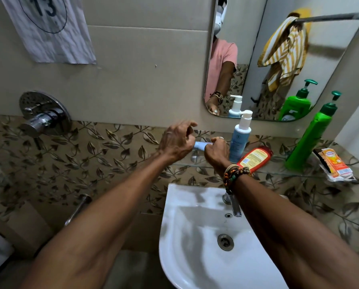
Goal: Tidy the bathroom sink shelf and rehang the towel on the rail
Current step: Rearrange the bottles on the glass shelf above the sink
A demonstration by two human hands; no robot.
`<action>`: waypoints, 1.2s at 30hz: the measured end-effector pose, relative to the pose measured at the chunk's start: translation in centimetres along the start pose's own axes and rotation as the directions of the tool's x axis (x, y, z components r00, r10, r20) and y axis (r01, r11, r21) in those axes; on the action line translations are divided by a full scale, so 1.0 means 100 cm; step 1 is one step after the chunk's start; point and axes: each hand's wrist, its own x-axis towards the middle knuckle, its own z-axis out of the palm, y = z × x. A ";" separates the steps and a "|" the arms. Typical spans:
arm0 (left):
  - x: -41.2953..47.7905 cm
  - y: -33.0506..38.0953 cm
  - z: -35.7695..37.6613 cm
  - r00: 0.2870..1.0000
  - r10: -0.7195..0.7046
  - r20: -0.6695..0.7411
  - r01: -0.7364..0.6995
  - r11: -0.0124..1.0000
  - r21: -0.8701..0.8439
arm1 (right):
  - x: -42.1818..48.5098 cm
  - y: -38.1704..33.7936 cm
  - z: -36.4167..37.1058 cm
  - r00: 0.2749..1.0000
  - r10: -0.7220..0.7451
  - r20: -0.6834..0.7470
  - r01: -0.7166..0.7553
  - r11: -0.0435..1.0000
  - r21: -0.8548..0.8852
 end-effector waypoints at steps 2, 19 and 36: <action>0.002 0.006 0.011 0.994 -0.046 0.099 0.047 0.999 -0.002 | -0.001 0.002 -0.003 1.000 0.004 0.021 -0.003 1.000 -0.024; 0.016 0.018 0.064 0.811 -0.369 0.454 0.335 0.929 0.157 | 0.017 0.016 -0.001 0.982 0.053 0.181 -0.039 0.996 -0.084; 0.028 0.007 0.073 0.831 -0.409 0.377 0.384 0.912 0.143 | 0.031 0.015 0.015 0.978 0.207 0.038 -0.210 0.936 0.282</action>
